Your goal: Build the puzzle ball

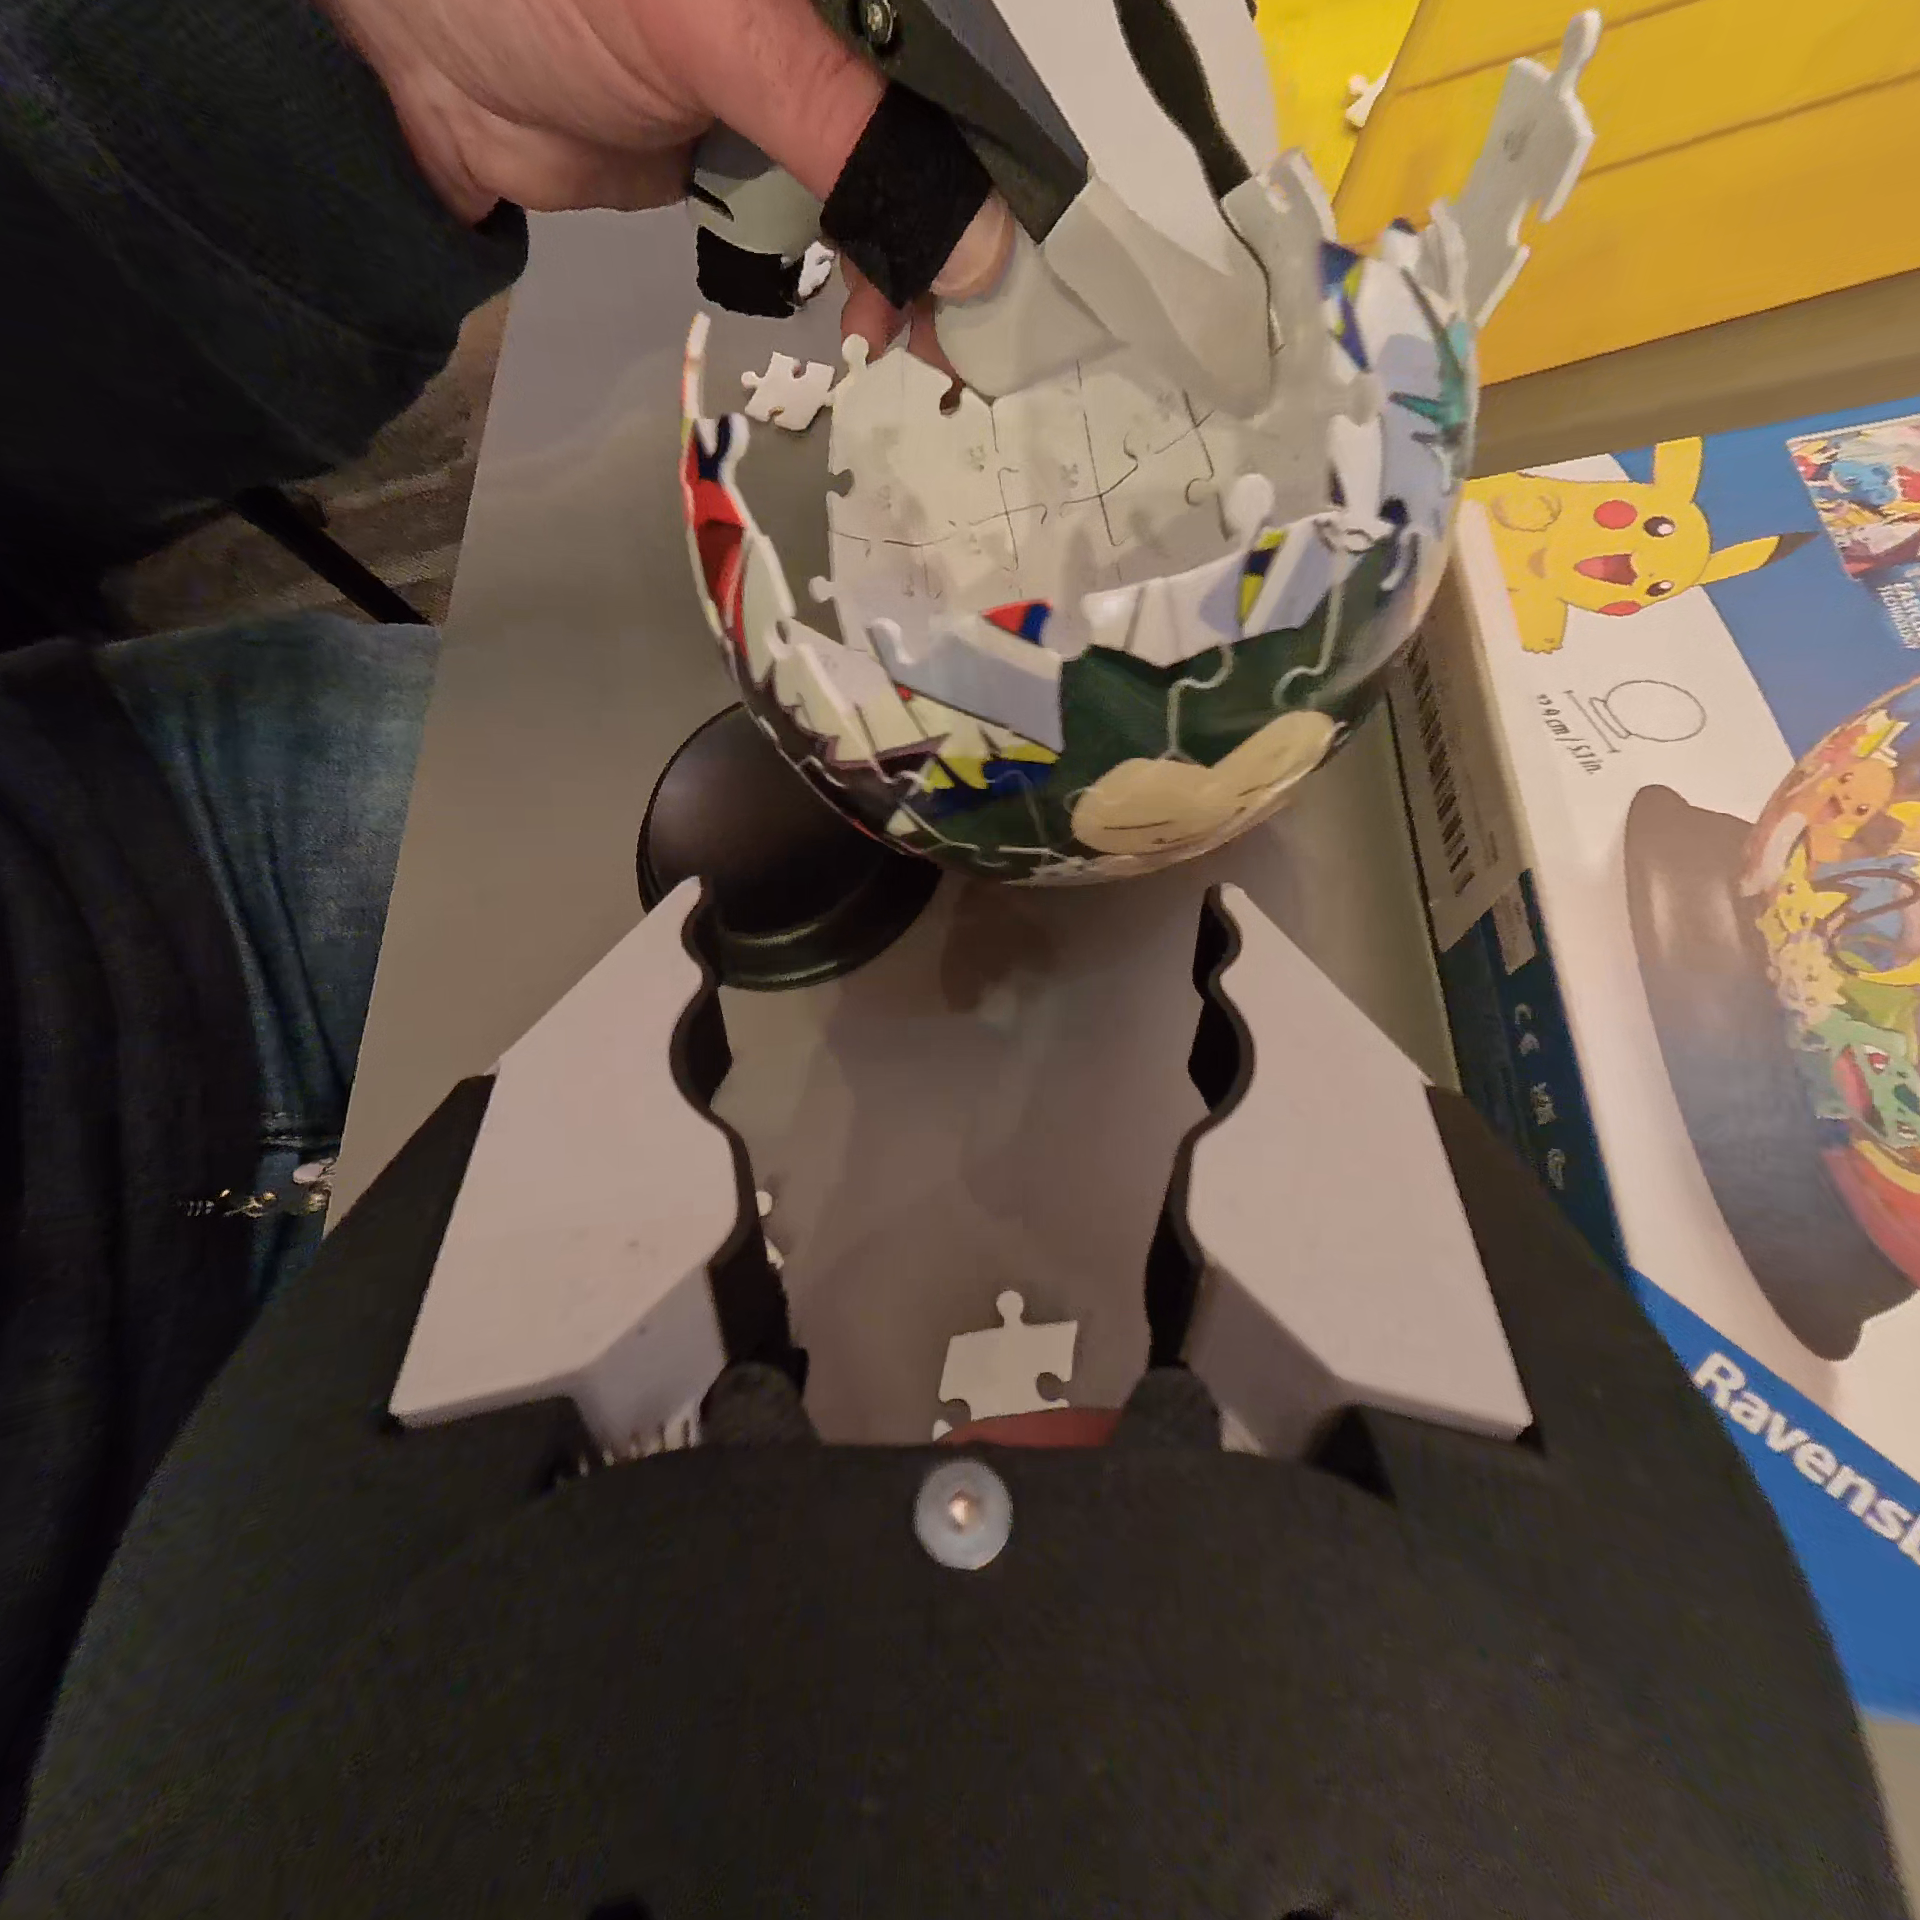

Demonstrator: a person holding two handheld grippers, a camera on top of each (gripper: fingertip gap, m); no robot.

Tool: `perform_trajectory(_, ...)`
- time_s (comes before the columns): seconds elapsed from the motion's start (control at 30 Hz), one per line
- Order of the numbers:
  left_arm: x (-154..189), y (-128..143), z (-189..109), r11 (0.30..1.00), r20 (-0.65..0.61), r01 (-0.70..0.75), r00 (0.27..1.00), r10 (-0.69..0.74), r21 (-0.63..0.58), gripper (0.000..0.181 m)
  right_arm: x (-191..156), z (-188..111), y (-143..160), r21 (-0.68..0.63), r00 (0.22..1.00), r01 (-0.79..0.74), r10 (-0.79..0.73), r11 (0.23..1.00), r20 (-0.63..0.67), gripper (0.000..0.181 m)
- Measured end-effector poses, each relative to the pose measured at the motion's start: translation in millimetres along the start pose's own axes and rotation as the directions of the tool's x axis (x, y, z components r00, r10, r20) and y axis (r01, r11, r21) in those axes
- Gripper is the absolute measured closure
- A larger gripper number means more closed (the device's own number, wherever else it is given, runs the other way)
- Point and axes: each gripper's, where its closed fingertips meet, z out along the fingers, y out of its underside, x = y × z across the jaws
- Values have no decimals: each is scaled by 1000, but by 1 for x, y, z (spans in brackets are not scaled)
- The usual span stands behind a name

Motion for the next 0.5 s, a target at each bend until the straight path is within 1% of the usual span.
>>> perform_trajectory(0.07,1,0,0,1000,-11,-7,1000,7,-12,176,0,1,-1,2,1000,-1,1,1000,13,91)
perform_trajectory(0.17,7,0,1,1000,-65,3,998,-4,-14,175,-3,4,-1,-6,1000,11,-11,1000,16,90)
perform_trajectory(0.37,17,4,0,999,-128,0,992,-4,-38,166,-6,7,-3,2,1000,8,-8,1000,18,90)
perform_trajectory(0.43,18,6,0,999,-128,-12,992,6,-47,169,-7,8,-1,-3,1000,12,-12,1000,17,92)
perform_trajectory(0.5,17,6,-2,999,-135,9,991,-14,-38,169,-7,8,0,-3,1000,6,-6,1000,17,91)
